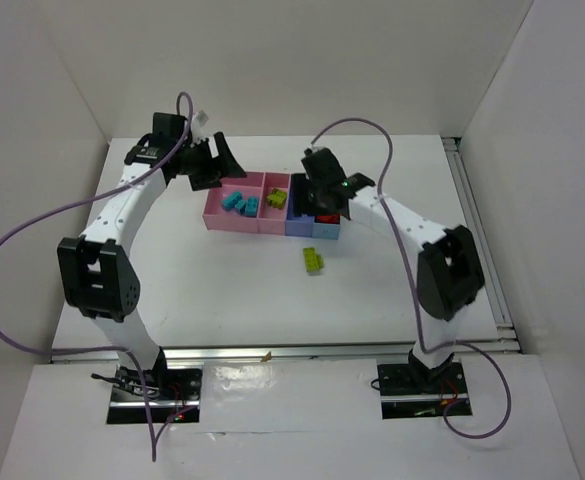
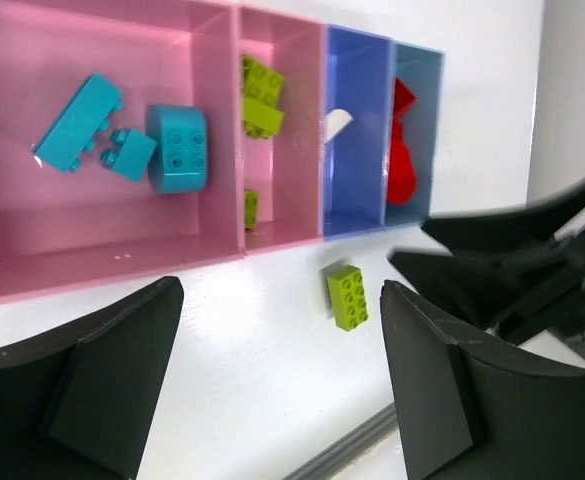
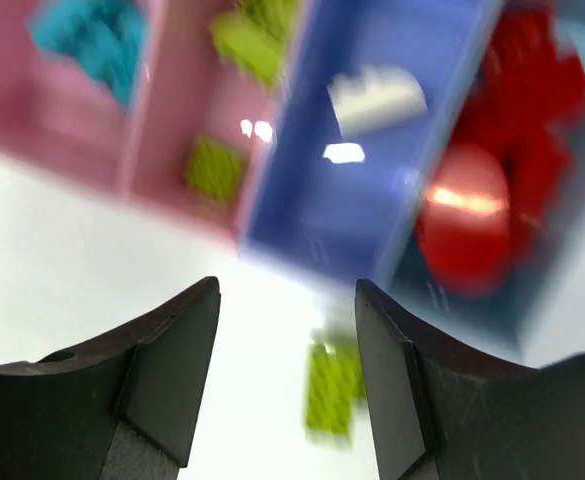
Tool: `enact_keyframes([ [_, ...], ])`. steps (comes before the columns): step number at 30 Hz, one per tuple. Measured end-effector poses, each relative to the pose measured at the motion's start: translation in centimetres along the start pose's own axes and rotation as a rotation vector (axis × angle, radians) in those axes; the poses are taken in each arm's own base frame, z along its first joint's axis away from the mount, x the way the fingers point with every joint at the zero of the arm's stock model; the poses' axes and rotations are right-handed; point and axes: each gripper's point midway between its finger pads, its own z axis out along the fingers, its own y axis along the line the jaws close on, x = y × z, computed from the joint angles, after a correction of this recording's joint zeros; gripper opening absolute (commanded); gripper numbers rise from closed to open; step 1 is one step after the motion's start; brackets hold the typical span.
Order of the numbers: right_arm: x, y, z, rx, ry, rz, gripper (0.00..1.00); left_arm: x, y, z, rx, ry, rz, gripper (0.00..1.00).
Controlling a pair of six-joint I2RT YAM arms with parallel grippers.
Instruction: Sort the legos into containers by color
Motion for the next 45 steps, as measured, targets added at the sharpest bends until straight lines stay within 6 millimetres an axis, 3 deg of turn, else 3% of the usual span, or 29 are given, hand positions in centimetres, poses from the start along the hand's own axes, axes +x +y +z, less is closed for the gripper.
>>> enact_keyframes([
  [3, 3.7, -0.9, -4.8, 0.045, 0.000, -0.028, 0.75, 0.5, -1.6, -2.6, 0.012, -0.045, 0.058, 0.91],
  [7, 7.3, -0.5, -7.6, 0.060, 0.028, -0.046, 0.81, 2.3, -1.7, -4.4, 0.009, -0.046, 0.080, 0.90],
  [13, 11.0, -0.8, -5.2, 0.128, 0.119, -0.073, 0.78, 5.1, 0.1, -3.5, -0.035, 0.032, 0.045, 0.90],
  [18, 13.5, -1.9, -2.9, 0.183, 0.204, -0.095, 0.75, 5.5, -0.3, -3.3, -0.030, 0.041, 0.053, 0.90],
  [32, 15.5, -2.5, -1.1, 0.210, 0.268, -0.113, 0.57, 5.6, -0.3, -3.3, -0.032, 0.043, 0.053, 0.90],
  [36, 15.7, -2.6, -0.9, 0.210, 0.272, -0.116, 0.38, 5.5, -0.3, -3.3, -0.033, 0.042, 0.054, 0.90],
  [38, 15.6, -2.5, -1.0, 0.209, 0.272, -0.115, 0.25, 5.5, -0.2, -3.3, -0.035, 0.041, 0.054, 0.90],
  [40, 15.4, -2.4, -1.1, 0.209, 0.270, -0.112, 0.19, 5.5, -0.1, -3.3, -0.040, 0.038, 0.057, 0.90],
  [45, 13.2, -0.6, -2.3, 0.081, 0.247, -0.083, 0.18, 5.9, -0.4, -3.6, -0.009, 0.040, 0.127, 0.88],
])
